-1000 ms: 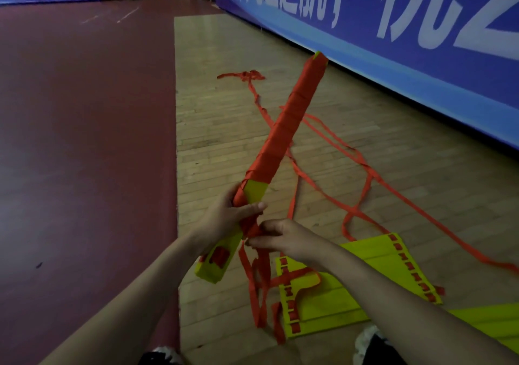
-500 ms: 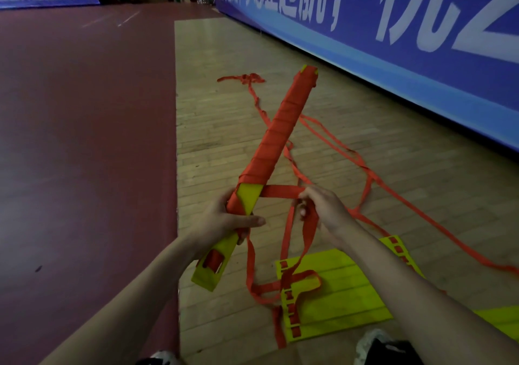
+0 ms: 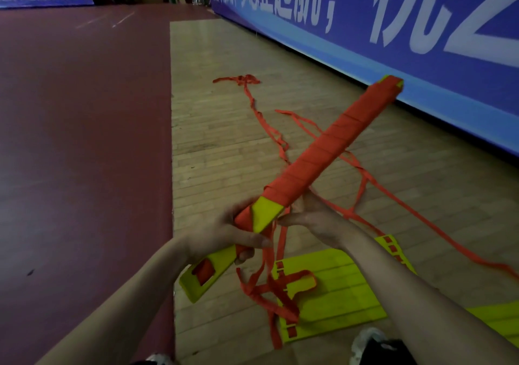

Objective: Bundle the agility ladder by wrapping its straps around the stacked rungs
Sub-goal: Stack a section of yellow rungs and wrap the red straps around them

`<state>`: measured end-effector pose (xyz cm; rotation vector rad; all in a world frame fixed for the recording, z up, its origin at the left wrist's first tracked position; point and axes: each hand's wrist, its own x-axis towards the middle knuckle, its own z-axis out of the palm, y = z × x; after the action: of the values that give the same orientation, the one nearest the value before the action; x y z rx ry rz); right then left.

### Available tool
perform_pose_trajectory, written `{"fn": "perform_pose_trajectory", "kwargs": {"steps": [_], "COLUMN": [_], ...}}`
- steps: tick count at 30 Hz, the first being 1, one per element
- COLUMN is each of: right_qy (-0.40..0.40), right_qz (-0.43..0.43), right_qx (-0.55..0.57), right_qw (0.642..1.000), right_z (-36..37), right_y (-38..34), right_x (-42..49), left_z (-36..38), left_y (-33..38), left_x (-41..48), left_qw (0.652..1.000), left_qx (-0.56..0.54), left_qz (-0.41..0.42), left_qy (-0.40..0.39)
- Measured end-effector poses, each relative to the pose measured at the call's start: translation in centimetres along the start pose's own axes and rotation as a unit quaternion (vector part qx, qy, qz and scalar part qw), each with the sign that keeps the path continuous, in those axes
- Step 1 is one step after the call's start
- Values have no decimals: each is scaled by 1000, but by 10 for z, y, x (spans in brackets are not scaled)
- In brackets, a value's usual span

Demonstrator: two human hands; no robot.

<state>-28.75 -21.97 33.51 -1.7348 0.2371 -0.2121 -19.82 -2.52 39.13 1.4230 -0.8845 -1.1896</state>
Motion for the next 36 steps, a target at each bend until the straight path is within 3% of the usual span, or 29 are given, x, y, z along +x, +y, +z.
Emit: {"fn": "perform_pose_trajectory", "kwargs": {"steps": [6,10,12,27,36], "right_qy": [-109,-40,-42,-20,24], "right_qz": [-25,11,12,81,98], "right_qx": [63,63,53,105,31], "right_qw": [992,997,998,991,994], "right_z": [-3,-6,-7,6,-4], "right_y": [-9,-6,-10,-29,-35], "right_x": [-10,-12,-14,-20,-17], "left_z": [2,2,-2,-11,-10], "left_y": [5,6,6,3,-4], "left_x": [-6,-8,-7,-4,3], "left_qw": [996,994,995,998,995], "left_qx": [-5,-14,-13,-54,-30], "left_qz": [-31,-31,-32,-16,2], "left_qy": [-79,-101,-98,8,96]}}
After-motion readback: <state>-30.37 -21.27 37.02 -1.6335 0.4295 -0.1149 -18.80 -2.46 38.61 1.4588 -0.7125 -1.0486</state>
